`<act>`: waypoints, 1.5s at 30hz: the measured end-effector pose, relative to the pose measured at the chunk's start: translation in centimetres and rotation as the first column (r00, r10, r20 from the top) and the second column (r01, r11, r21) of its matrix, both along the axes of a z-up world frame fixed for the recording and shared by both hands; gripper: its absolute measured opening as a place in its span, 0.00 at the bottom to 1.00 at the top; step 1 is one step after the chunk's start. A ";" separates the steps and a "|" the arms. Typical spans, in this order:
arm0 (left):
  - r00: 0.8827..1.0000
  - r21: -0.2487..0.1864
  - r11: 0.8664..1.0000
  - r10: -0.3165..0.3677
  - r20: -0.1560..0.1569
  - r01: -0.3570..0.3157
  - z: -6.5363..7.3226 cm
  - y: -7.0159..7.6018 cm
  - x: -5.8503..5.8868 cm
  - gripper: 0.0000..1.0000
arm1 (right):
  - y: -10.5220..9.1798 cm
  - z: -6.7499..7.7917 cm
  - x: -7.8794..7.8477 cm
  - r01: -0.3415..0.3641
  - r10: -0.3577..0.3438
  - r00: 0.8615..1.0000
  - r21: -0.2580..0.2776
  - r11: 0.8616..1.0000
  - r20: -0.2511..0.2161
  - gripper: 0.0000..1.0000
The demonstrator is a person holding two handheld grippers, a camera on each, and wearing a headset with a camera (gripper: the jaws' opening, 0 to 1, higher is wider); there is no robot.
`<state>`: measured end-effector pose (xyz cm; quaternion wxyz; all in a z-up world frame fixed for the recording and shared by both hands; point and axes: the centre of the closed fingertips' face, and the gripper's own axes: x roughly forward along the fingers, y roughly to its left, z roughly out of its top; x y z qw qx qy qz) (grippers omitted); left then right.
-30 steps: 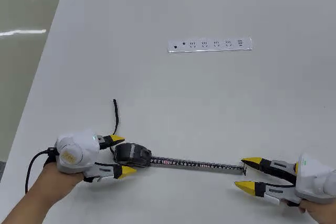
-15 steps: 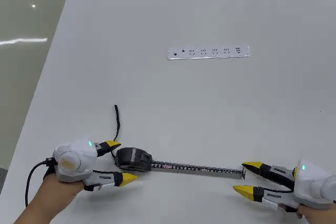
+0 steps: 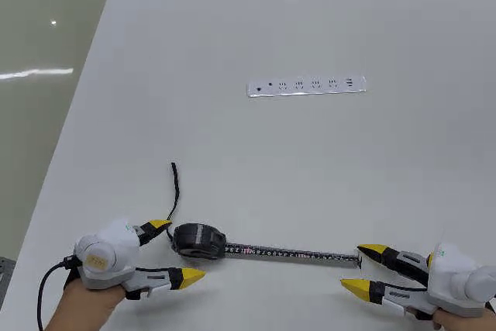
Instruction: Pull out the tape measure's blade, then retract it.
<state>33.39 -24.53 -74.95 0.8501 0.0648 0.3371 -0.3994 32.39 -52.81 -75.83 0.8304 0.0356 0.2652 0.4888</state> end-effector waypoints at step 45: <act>0.958 -0.097 0.956 0.283 0.036 -0.278 2.9 2.7 -3.7 0.77 | -1.3 2.7 -2.1 0.213 -0.205 0.975 -0.087 0.973 0.086 0.58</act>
